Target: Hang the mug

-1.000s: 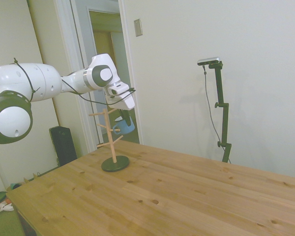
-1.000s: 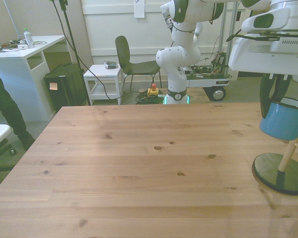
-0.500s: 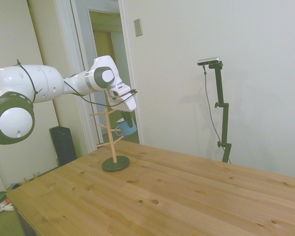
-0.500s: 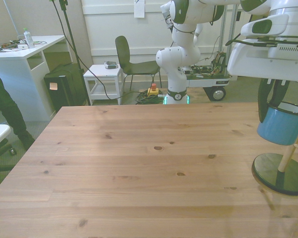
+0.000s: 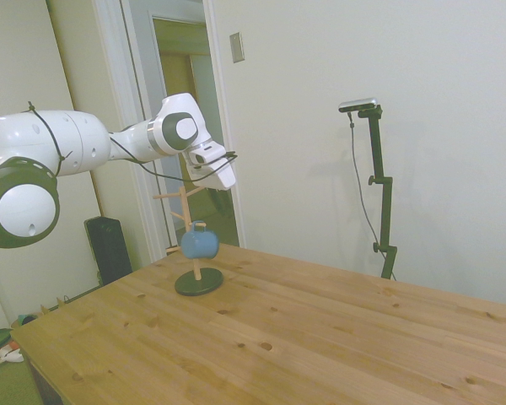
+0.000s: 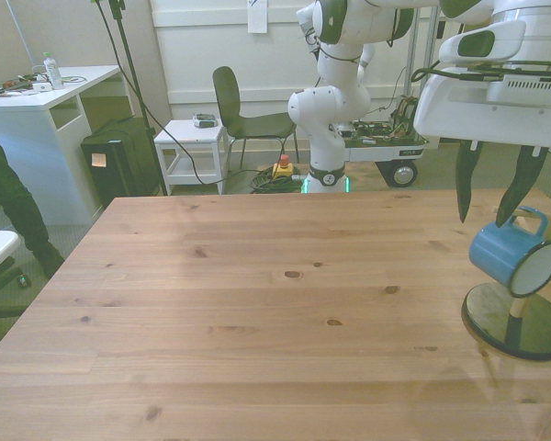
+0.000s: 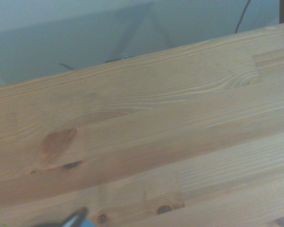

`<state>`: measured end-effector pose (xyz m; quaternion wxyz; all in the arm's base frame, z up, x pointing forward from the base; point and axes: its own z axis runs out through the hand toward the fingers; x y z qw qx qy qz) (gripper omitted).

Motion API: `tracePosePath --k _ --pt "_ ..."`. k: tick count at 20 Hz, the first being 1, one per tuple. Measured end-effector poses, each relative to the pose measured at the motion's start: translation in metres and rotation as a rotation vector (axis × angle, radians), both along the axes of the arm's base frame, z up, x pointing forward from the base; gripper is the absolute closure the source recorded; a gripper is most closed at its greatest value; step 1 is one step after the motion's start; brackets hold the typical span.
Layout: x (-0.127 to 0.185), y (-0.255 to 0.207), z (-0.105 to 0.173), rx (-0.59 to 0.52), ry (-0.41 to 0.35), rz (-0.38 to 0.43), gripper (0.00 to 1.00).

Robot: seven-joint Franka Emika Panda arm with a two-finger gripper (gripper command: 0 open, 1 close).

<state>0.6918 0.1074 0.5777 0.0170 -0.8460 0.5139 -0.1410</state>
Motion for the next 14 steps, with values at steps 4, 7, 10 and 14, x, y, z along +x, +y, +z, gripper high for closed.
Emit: tracePosePath --k 4,7,10,14 --pt "-0.002 -0.005 0.002 0.009 0.0 -0.008 0.0" --pt "-0.016 -0.03 0.005 0.029 -0.006 -0.034 0.0" --pt "-0.039 -0.071 0.013 0.055 -0.023 -0.062 0.0" --pt "-0.076 -0.113 0.006 0.09 -0.018 -0.028 0.0"
